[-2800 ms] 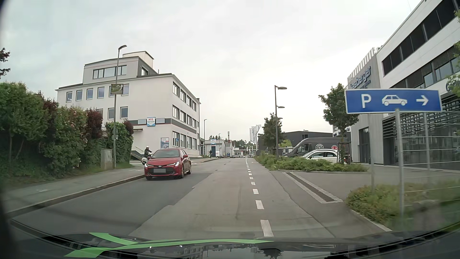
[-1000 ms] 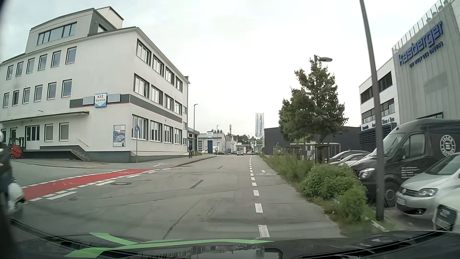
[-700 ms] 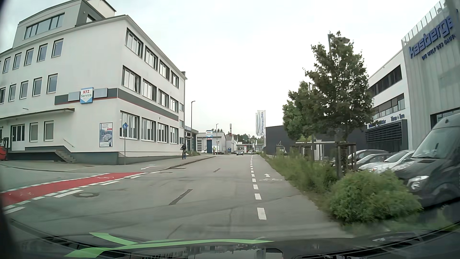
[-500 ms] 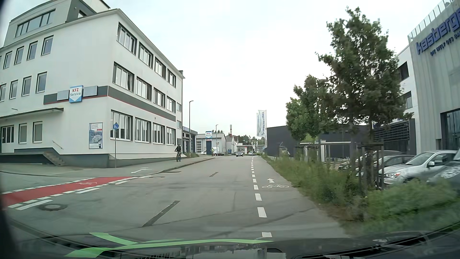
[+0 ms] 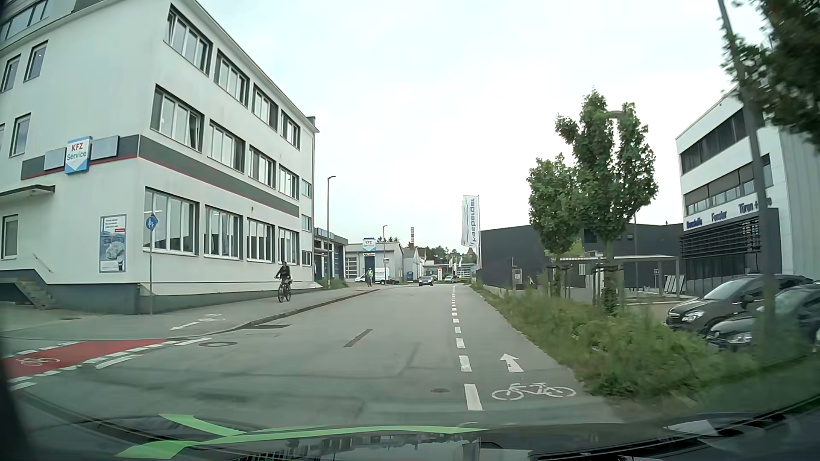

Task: Follow the waypoints while adhering to traffic rules and regulations

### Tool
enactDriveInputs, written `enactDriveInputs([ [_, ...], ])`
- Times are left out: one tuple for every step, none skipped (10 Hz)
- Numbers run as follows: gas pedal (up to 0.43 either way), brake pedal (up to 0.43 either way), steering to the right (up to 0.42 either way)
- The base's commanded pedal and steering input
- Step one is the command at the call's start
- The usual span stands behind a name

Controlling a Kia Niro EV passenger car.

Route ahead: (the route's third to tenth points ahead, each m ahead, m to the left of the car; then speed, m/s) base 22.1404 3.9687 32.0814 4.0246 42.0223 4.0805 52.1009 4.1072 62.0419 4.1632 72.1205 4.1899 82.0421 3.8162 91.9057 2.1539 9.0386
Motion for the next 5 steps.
enactDriveInputs([
  [0.087,0.000,-0.006],
  [0.087,0.000,-0.006],
  [0.087,0.000,-0.006],
  [0.087,0.000,-0.005],
  [0.079,0.000,-0.006],
])
